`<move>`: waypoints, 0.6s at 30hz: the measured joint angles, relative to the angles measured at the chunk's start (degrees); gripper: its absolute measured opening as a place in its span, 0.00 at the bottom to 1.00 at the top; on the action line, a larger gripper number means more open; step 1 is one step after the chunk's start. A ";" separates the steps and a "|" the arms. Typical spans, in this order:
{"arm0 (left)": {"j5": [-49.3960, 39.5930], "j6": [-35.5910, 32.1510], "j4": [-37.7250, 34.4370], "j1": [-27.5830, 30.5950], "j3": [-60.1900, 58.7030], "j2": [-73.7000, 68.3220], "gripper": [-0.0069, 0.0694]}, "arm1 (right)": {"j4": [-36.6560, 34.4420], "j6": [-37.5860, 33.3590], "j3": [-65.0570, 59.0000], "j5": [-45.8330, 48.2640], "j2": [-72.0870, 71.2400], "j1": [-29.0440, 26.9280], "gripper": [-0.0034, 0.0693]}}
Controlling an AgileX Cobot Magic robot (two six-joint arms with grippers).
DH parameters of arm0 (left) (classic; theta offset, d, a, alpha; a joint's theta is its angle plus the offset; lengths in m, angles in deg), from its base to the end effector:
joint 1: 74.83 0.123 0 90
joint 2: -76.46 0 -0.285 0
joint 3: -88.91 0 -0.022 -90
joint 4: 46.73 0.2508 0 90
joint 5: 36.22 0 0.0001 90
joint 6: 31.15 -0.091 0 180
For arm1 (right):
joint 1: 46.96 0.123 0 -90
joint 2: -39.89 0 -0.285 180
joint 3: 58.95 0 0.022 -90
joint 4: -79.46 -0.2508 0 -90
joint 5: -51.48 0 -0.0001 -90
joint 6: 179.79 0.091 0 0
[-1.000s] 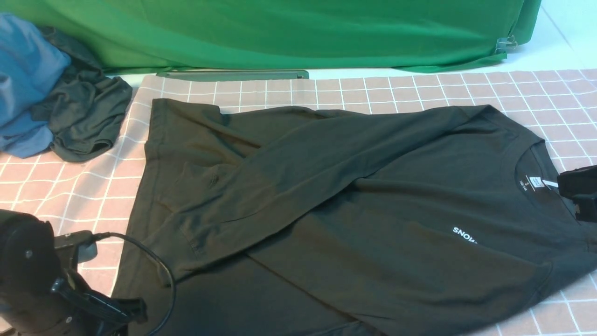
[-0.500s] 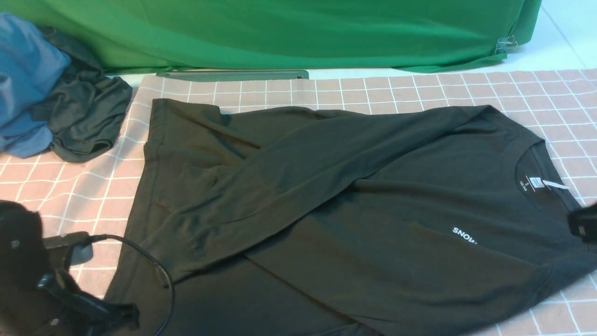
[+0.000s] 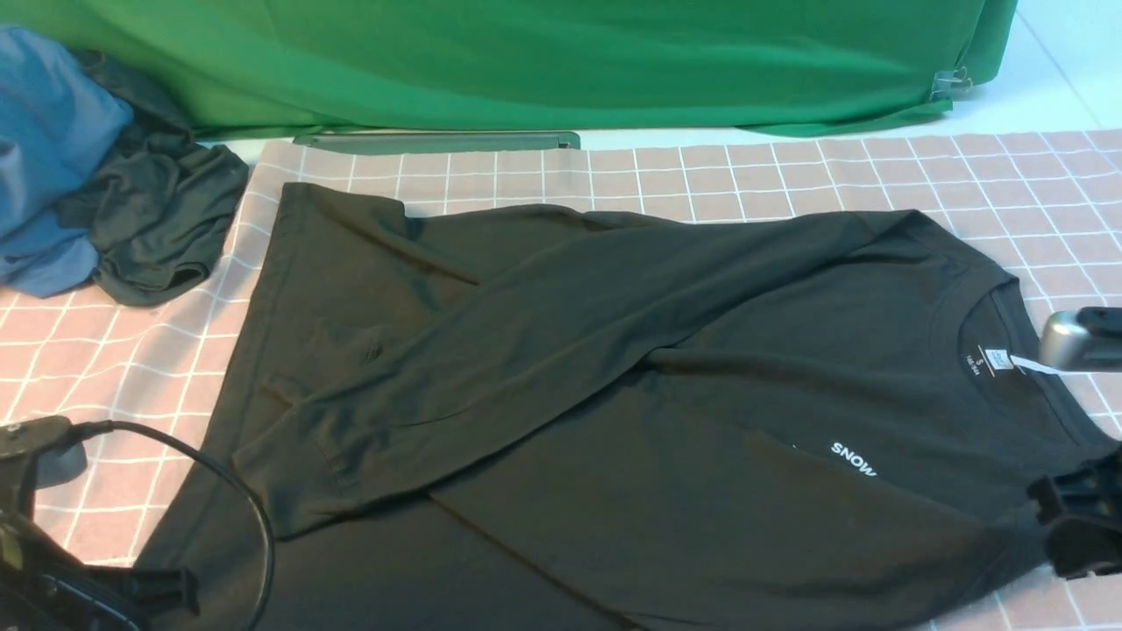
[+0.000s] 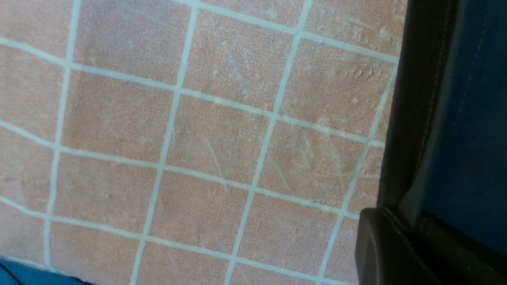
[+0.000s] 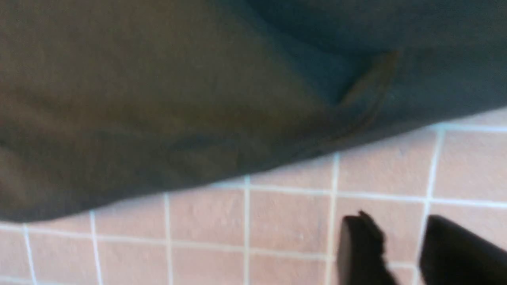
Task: Fold a long-sleeved shirt over a pink coffee tablecloth.
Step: 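Grasp the near edge of the shirt at its hem and shoulder corners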
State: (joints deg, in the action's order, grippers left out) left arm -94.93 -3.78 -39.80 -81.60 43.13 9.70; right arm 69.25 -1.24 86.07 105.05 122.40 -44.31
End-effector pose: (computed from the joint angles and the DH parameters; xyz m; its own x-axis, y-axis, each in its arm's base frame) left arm 0.1417 -0.0074 0.2196 -0.9387 -0.2921 -0.1832 -0.3024 0.9527 0.0306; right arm 0.2092 0.0227 0.2204 -0.9879 0.0347 -0.1510 0.0112 0.9881 0.1535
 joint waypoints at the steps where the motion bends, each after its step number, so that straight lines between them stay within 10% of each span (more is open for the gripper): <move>1: 0.70 0.00 0.00 0.00 -0.67 0.00 0.13 | -0.30 0.00 0.00 -1.23 1.00 0.00 0.55; 6: 1.68 0.00 -0.11 0.00 -1.66 0.00 0.13 | -3.85 -0.22 0.00 -5.55 5.71 0.00 0.85; 10: 1.79 0.00 -0.11 0.00 -1.66 0.00 0.13 | -7.37 -1.51 0.00 -7.58 9.06 0.00 0.87; 15: 1.79 0.00 -0.22 0.00 -1.66 0.00 0.13 | -7.92 -2.22 0.00 -8.68 14.81 0.00 0.69; 18: 1.79 -0.05 -0.43 0.00 -1.66 0.00 0.13 | -7.97 -4.64 0.00 -9.55 15.89 0.00 0.37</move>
State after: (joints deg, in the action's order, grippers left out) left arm -93.14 -3.83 -40.24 -81.60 41.47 9.70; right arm 61.28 -5.88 86.07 95.50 138.29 -44.31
